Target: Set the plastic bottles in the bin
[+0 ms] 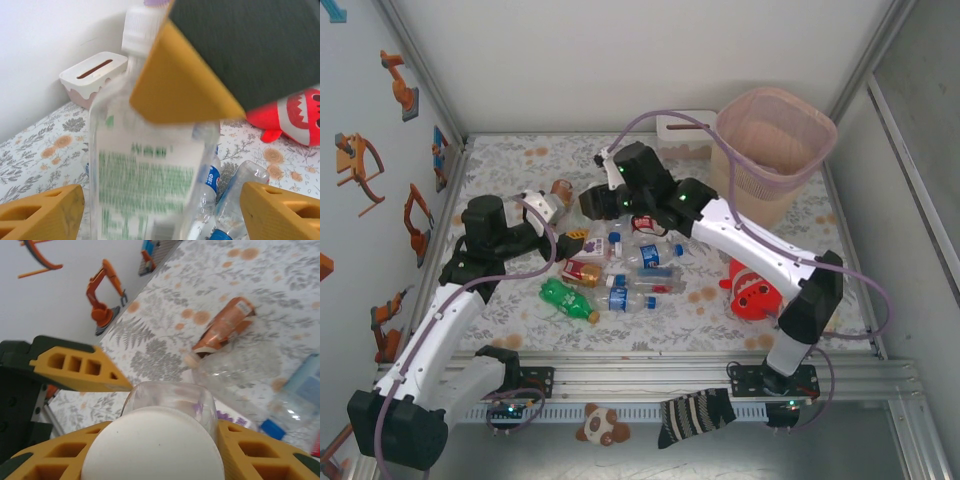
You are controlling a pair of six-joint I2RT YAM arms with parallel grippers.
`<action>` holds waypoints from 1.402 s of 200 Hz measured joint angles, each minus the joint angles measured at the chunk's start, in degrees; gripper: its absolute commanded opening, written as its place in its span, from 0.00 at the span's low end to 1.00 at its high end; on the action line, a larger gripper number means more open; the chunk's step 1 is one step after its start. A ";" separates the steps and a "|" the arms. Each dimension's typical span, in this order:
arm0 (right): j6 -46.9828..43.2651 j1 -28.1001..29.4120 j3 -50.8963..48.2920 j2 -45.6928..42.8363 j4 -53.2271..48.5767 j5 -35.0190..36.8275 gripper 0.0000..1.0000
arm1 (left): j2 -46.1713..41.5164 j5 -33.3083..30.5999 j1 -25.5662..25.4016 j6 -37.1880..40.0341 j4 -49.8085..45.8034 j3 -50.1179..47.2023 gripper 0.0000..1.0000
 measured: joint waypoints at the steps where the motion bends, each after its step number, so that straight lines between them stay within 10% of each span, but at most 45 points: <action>1: -0.09 -0.11 -0.02 -0.15 -0.07 0.07 0.40 | 0.00 0.00 0.00 -0.02 0.00 0.00 0.81; 167: -9.46 -24.02 6.36 -17.22 -8.24 7.23 0.40 | 0.02 0.00 0.00 -0.04 0.00 0.00 0.81; 280: -8.68 -46.88 11.47 -10.49 -10.25 3.54 0.38 | 0.00 -0.04 0.00 -0.02 -0.02 0.00 0.81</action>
